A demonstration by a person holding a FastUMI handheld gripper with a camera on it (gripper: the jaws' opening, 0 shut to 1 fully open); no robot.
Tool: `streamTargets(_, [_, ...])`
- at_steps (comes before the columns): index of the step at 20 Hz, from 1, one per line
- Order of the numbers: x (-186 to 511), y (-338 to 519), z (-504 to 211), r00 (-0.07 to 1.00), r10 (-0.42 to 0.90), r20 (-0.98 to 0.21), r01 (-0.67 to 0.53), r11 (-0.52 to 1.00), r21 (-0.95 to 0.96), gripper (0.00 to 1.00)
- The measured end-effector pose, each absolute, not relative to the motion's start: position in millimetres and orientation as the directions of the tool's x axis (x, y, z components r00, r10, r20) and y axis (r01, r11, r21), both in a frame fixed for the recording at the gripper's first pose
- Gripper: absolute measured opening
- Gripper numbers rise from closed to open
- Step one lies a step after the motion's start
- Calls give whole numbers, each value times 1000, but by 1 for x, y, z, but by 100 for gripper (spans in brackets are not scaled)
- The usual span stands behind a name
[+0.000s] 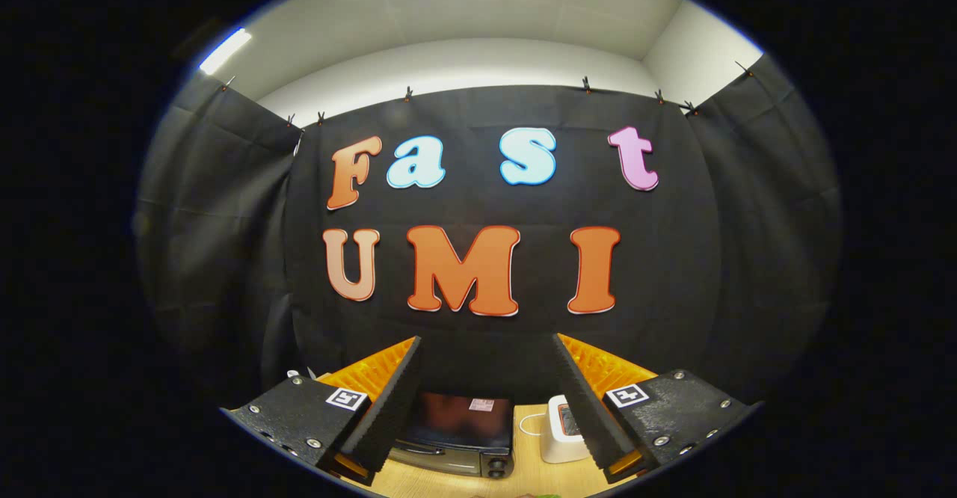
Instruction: Open the toaster oven, put the food inside, and close the toaster oven door.
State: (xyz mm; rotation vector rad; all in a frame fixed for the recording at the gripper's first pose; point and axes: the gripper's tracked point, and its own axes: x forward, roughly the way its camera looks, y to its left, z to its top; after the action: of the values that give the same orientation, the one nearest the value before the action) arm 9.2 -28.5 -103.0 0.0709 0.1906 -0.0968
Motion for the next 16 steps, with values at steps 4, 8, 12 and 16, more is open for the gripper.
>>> streamTargets(4, [20, 2, -168, 947, -47, -318, 95, 986, 138, 100])
streamTargets(8, [33, 34, -236, 888, -10, -460, 124, 968, 220, 100])
streamTargets(12, [35, 58, -298, 804, -1, -595, 139, 972, 187, 99])
streamTargets(16, [43, 73, -342, 735, -36, -678, 149, 983, 109, 97])
